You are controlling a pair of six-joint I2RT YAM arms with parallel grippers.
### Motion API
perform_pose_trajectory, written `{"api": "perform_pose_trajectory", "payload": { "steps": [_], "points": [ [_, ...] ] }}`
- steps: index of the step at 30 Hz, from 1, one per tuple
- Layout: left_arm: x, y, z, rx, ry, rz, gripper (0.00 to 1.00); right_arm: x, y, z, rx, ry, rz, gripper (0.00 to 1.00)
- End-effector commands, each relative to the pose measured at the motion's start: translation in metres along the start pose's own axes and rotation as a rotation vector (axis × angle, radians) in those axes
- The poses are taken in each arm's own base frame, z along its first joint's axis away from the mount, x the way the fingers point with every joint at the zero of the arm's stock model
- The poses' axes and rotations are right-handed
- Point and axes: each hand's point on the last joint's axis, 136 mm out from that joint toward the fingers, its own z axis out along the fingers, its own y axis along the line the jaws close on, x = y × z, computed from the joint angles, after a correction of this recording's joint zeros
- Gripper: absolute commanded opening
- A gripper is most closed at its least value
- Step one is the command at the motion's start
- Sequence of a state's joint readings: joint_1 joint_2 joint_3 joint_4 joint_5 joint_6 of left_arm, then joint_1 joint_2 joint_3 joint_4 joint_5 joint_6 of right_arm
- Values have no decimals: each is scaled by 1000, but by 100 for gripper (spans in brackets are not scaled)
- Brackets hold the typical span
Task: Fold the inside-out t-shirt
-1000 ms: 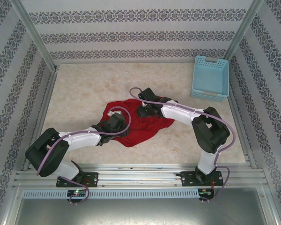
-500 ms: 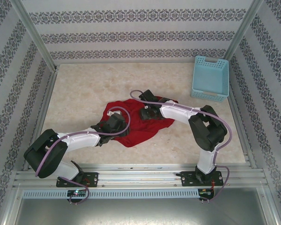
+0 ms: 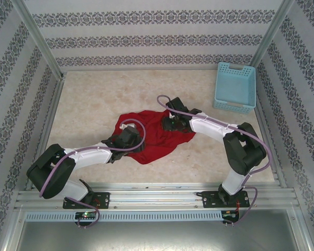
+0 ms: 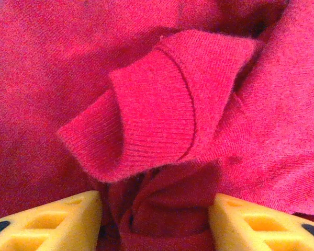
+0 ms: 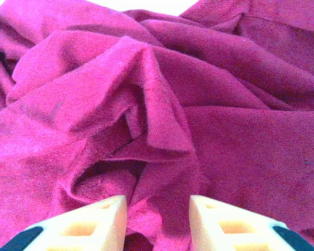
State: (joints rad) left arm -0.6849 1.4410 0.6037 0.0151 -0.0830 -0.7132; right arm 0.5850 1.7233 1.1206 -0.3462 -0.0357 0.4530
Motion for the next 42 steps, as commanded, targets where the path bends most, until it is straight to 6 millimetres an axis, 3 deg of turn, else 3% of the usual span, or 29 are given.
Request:
{"api": "perform_pose_trajectory", "payload": {
  "steps": [1, 12, 18, 22, 27, 30, 34, 39, 42],
  "points": [
    [-7, 5, -3, -17, -24, -15, 55, 0, 2, 6, -2, 12, 11, 32],
    [-6, 3, -1, -9, -19, -16, 55, -2, 8, 27, 11, 46, 0, 31],
    [-5, 4, 0, -7, -16, -18, 56, 0, 7, 43, 27, 78, 5, 42],
    [-5, 5, -1, -9, -18, -18, 56, 2, -3, 45, 90, 87, -6, 29],
    [-4, 9, -1, -37, -17, -15, 56, 2, -4, 25, 89, 57, -27, 10],
    [-4, 14, 1, -65, -13, -12, 56, 4, 8, 3, 34, 33, -44, 0],
    [-4, 16, 2, -82, -7, -12, 56, 14, 23, -32, -98, -1, -29, 0],
    [-5, 18, 1, -91, -10, -13, 56, 37, 0, -63, -133, -26, 26, 0],
    [-5, 18, 1, -85, -12, -14, 56, 50, -19, -70, -157, -21, 90, 0]
  ]
}}
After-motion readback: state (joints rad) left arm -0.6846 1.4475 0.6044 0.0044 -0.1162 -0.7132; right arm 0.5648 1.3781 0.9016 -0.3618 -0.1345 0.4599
